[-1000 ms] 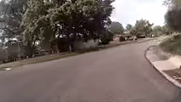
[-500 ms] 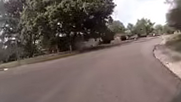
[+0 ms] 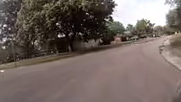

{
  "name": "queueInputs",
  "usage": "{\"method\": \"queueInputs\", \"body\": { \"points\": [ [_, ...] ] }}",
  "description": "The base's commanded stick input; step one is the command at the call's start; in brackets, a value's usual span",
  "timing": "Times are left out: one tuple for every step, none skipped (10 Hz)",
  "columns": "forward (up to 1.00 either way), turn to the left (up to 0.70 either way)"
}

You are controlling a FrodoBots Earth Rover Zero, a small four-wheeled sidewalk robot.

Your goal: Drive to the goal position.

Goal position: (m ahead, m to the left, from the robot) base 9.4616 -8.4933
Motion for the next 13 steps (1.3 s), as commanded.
{"method": "queueInputs", "body": {
  "points": [
    [1.00,-0.40],
    [1.00,-0.40],
    [1.00,-0.40],
    [1.00,-0.40],
    [1.00,-0.40],
    [1.00,-0.40],
    [1.00,-0.40],
    [1.00,-0.40],
    [1.00,-0.40],
    [1.00,-0.19],
    [1.00,0.05],
    [1.00,0.00],
    [1.00,0.00]
  ]
}}
